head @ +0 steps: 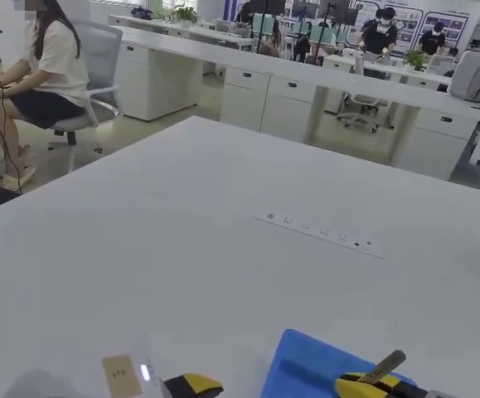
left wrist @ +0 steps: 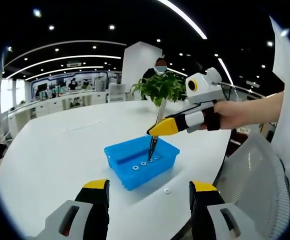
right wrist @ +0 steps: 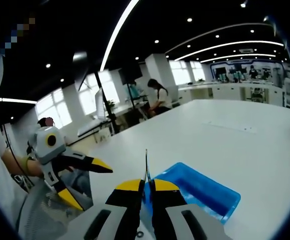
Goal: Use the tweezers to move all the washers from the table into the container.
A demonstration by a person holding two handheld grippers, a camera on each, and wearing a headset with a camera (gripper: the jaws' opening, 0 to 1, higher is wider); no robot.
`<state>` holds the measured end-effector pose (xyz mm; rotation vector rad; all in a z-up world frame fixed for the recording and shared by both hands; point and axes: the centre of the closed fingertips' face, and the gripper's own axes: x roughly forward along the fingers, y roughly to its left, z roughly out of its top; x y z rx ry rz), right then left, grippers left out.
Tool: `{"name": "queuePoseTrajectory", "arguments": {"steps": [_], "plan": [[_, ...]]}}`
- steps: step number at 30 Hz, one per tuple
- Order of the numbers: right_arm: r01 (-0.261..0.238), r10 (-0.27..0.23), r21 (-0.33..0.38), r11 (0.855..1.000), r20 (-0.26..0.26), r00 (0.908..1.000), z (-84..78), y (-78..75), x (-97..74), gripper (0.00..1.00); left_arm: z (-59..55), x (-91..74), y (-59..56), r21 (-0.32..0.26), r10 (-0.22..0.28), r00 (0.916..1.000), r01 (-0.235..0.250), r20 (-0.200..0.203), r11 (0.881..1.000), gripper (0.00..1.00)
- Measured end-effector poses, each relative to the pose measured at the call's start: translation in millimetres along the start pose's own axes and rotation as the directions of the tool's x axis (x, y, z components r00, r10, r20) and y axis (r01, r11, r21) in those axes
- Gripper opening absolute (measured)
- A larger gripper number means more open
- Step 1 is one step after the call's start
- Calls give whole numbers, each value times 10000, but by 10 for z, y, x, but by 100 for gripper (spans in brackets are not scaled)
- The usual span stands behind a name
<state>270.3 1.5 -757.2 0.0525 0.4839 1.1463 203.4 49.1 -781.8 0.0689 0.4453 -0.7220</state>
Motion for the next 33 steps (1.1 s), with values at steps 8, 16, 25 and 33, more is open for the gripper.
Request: {"name": "queuePoseTrajectory", "arguments": {"steps": [8,16,25,33], "plan": [[-169,171,86,9998,-325,9993,-172,106,-1,3,-11,2,-14,85,-43,10000,43,-58,10000,64],[-210,222,186,9996,-645,9977,-334,146,-13,3,-10,1,-23,162,-35,10000,36,-78,9999,64],[-313,358,394,9987,-1176,9924,-571,176,38,4,-7,-5,-22,128,-21,10000,22,-64,9999,64],[-334,391,387,9987,-1564,9869,-708,179,49,4,-4,-3,-22,110,-23,10000,23,-79,9999,64]]}}
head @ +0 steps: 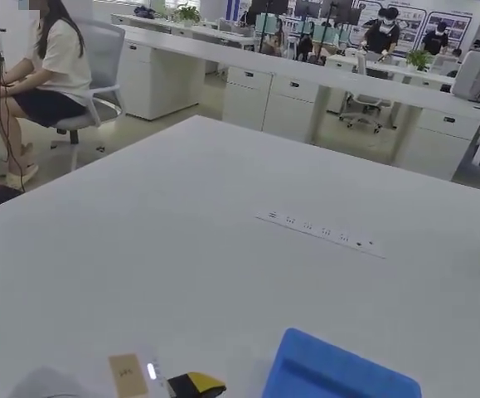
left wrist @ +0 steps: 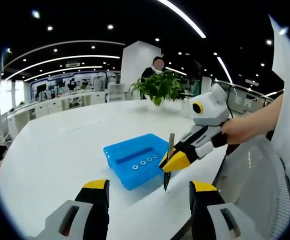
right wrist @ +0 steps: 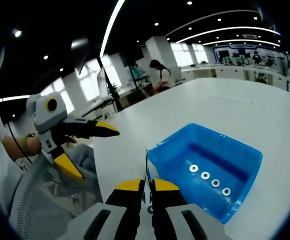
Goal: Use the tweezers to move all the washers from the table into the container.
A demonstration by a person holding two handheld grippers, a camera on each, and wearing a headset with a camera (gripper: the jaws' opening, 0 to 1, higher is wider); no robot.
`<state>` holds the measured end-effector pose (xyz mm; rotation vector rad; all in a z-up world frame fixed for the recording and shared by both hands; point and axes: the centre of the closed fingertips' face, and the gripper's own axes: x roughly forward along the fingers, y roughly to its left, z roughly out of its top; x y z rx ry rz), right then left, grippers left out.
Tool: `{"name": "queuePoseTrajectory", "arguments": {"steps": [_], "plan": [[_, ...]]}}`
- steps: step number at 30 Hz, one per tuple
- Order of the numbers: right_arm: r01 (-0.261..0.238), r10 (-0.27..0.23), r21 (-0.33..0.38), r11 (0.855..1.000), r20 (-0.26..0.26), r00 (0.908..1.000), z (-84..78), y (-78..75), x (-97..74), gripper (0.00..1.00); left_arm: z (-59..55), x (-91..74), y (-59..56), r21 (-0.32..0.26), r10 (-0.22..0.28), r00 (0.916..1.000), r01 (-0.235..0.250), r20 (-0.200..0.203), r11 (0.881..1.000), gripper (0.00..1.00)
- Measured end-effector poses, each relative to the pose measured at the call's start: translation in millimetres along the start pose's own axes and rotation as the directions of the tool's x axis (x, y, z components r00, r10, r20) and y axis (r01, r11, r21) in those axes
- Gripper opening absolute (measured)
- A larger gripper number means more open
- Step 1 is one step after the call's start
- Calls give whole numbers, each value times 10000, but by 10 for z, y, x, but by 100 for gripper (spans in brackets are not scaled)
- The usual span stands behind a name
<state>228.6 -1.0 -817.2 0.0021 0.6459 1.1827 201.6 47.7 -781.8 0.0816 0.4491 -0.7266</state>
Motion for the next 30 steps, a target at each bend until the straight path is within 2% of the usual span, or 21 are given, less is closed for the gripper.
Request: {"name": "queuePoseTrajectory", "arguments": {"steps": [5,18,30], "plan": [[17,-18,-61,10000,-152,9999,-49,7,4,4,-1,0,3,-9,2,10000,-2,-7,10000,64],[117,-119,-145,9998,-141,9998,-55,12,-21,4,-7,5,-1,24,-53,10000,53,-70,10000,64],[193,-234,-837,9963,-477,9986,-117,46,-6,4,-12,6,1,31,-45,9999,45,-99,10000,64]]}}
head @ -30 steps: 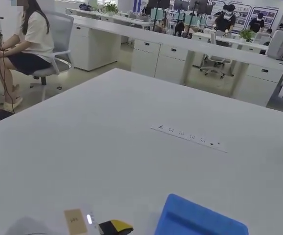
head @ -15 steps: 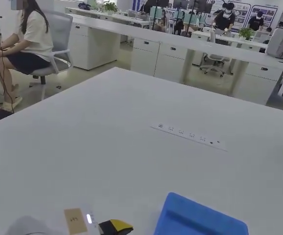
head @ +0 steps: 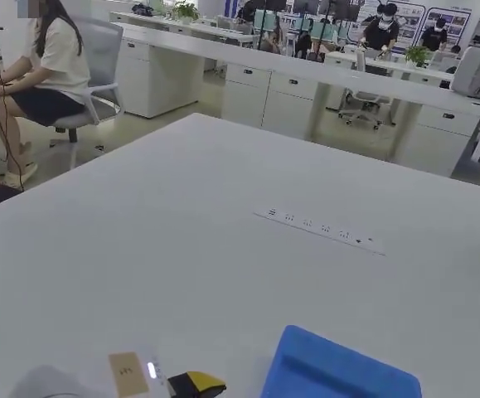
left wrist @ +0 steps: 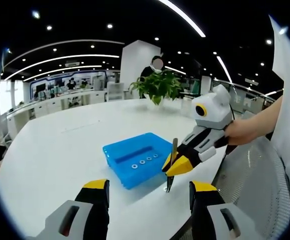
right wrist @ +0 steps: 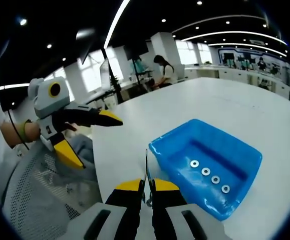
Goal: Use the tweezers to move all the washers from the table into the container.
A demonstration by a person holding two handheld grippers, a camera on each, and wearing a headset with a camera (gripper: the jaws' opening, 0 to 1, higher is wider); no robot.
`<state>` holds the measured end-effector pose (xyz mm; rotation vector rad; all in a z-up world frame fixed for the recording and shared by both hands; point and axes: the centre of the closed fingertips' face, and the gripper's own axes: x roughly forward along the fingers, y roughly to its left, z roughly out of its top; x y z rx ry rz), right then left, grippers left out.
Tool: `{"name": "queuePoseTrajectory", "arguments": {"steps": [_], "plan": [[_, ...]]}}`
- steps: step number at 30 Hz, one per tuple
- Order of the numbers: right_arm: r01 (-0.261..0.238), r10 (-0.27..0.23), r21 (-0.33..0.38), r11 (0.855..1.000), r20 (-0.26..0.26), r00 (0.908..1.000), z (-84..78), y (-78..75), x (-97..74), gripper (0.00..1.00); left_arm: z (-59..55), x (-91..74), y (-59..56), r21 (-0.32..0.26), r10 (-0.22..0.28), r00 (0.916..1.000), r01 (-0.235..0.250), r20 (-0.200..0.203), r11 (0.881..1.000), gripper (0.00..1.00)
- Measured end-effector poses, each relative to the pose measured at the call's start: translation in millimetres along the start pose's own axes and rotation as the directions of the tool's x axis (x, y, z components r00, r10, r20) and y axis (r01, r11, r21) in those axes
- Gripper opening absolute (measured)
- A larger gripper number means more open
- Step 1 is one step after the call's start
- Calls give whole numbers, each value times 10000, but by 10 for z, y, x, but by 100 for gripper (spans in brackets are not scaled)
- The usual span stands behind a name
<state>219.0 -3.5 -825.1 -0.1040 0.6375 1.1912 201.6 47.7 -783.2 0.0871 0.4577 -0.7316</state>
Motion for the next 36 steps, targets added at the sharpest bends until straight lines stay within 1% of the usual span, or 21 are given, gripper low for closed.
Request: {"name": "queuePoseTrajectory", "arguments": {"steps": [4,10,12,13,16,17,22,26,28,30,33,34,36], "plan": [[4,-5,-158,9999,-11,10000,-9,10,-4,4,0,1,-2,-11,2,10000,-2,5,10000,64],[-80,75,-773,9970,-69,9999,-20,81,10,3,-1,4,-7,28,-18,10000,18,-2,10000,64],[-253,233,-1449,9891,-156,9996,-31,127,13,3,0,4,-8,21,-22,10000,22,7,10000,64],[-320,262,-1941,9805,-324,9991,-51,146,5,3,0,4,-6,26,-13,10000,13,8,10000,64],[-294,199,-2213,9748,-450,9988,-66,156,-2,3,1,4,-9,22,-28,10000,28,16,10000,64],[-262,165,-2209,9749,-458,9988,-66,133,-1,2,0,5,-12,40,-38,10000,38,9,10000,64],[-229,136,-2122,9770,-453,9989,-62,120,1,2,-3,9,-23,84,-87,10000,87,-12,9999,64],[-98,47,-1622,9867,-320,9995,-52,85,-7,2,5,6,-19,56,-55,10000,55,30,10000,65],[-137,97,-1322,9911,-304,9995,-52,81,-15,2,14,2,-12,36,-20,10000,19,82,10000,65],[-110,83,-1206,9926,-227,9997,-38,73,-34,2,19,-3,6,54,67,9999,-68,116,10000,65],[-59,70,-1020,9948,96,9999,55,60,-76,2,22,-8,17,51,143,9998,-144,137,9999,66],[-42,71,-911,9958,316,9995,114,55,-94,3,25,-9,23,70,180,9997,-181,153,9998,66],[-20,58,-834,9965,450,9990,172,40,-119,3,24,-13,38,122,290,9995,-292,137,9995,66]]}}
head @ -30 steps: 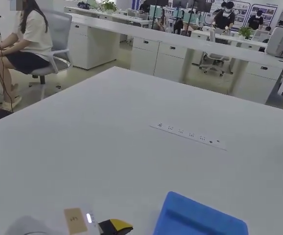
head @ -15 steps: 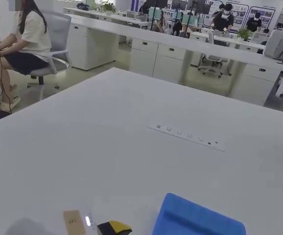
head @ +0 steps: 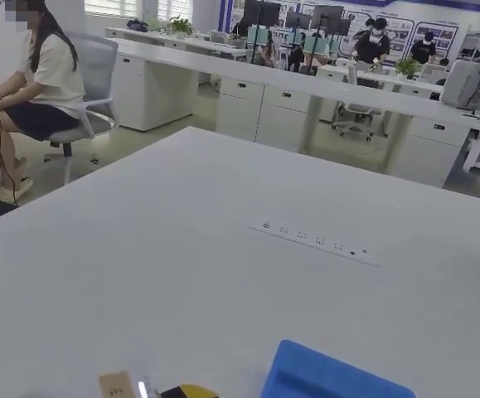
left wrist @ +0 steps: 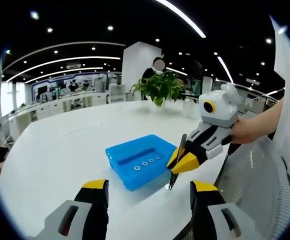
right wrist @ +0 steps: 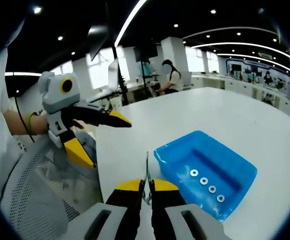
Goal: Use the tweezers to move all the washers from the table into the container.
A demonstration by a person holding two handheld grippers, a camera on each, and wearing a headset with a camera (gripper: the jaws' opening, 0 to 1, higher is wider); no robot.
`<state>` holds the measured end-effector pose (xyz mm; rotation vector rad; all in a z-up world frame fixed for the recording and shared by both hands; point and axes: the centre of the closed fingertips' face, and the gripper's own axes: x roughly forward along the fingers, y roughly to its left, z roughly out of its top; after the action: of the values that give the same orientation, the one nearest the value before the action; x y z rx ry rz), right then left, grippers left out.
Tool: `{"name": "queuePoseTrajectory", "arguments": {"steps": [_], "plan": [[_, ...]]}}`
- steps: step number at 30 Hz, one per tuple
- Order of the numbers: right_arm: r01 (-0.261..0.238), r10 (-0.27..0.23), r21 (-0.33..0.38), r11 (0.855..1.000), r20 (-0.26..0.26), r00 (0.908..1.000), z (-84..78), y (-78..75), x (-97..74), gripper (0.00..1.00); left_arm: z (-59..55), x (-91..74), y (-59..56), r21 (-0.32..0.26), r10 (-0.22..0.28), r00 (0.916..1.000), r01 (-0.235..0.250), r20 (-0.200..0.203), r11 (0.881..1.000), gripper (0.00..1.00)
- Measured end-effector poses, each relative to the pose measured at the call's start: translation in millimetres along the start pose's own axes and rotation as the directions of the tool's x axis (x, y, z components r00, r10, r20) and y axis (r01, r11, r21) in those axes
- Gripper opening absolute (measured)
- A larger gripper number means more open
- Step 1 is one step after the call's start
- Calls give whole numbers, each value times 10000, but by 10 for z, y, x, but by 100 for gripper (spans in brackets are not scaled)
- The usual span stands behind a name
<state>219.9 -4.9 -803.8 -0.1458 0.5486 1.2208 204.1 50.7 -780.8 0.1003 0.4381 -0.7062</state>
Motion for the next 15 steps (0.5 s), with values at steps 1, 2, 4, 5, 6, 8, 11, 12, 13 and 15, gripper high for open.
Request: {"name": "queuePoseTrajectory", "arguments": {"steps": [1,2,4,5,6,8,11,12,13,15], "plan": [[36,-35,-6,10000,106,9999,39,-26,-17,3,2,-1,2,-4,22,10000,-22,12,10000,66],[33,-33,-26,10000,152,9999,64,-34,-26,3,7,-2,2,-25,34,10000,-34,39,10000,67],[20,-19,-32,10000,285,9996,128,-48,-50,3,15,-7,24,-34,156,9998,-155,90,9999,67],[13,-11,-30,10000,378,9993,160,-50,-59,3,20,-14,35,-72,218,9997,-217,124,9997,67],[-28,27,21,10000,544,9985,211,-48,-73,3,35,-20,50,-92,311,9993,-310,212,9995,67],[-73,73,-6,10000,685,9976,267,-46,-89,3,56,-37,86,-95,505,9982,-502,336,9987,68],[-175,177,-29,9998,903,9958,367,-62,-113,3,77,-63,153,-249,849,9951,-837,501,9962,69],[-205,208,-35,9998,984,9949,396,-69,-117,3,72,-67,167,-309,905,9947,-890,490,9956,69],[-231,231,-13,9997,1070,9940,434,-85,-121,3,63,-70,188,-379,997,9940,-980,452,9945,69],[-321,321,-15,9995,1167,9927,483,-115,-118,3,60,-72,201,-417,1058,9934,-1040,440,9937,69]]}}
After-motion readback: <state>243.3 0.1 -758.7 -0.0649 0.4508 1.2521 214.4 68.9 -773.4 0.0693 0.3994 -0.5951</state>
